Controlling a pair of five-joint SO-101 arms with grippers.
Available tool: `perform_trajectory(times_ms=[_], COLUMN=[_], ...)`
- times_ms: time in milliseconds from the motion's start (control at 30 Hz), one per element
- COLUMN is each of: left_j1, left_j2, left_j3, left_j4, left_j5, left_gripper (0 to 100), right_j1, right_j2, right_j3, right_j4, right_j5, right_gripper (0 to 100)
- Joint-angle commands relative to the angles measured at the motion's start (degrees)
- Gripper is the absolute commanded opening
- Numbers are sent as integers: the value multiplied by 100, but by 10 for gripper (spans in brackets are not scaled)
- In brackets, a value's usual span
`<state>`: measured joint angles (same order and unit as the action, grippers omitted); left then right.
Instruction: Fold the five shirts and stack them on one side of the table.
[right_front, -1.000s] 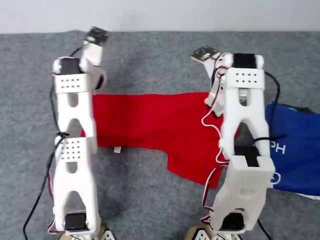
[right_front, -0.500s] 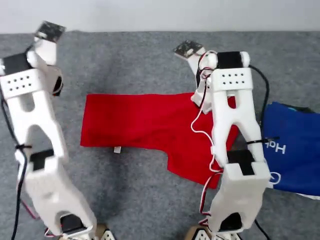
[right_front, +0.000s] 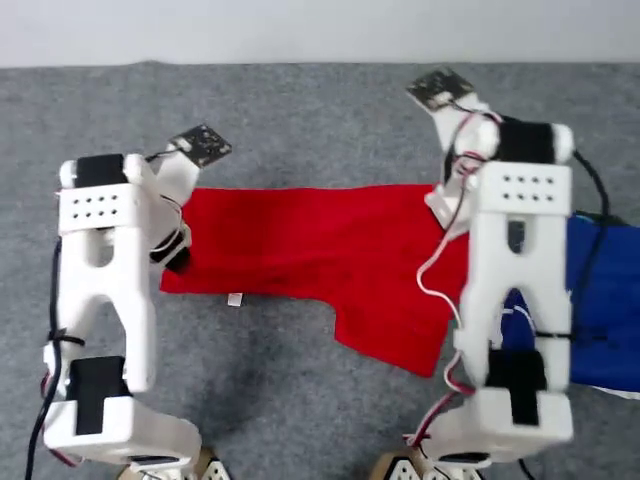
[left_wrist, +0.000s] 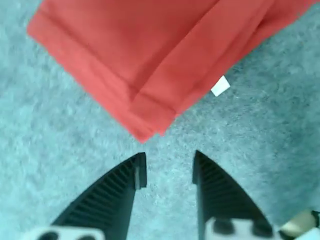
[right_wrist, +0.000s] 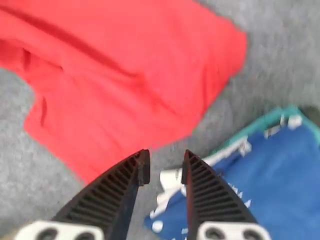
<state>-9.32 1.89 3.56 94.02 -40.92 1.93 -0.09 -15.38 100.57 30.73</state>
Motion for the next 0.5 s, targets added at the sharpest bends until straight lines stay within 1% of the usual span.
perform_trajectory(times_ms=[0,200,267,467], left_j1=[97,88,88,105], left_j2=[-325,-316,-316,-316], left_j3=[13,66,171,787], left_j4=[-132,-220,-431,-1090], left_j5=[-475,-1477,-1697,-2101], left_gripper=[189,189,189,189], right_j1=[514,1332,1543,1727], right_j2=[-857,-1552,-1675,-1701], right_j3=[545,1591,1873,2163], right_j4=[233,215,198,180], right_j5=[-53,-53,-53,-62], right_gripper=[121,121,121,121])
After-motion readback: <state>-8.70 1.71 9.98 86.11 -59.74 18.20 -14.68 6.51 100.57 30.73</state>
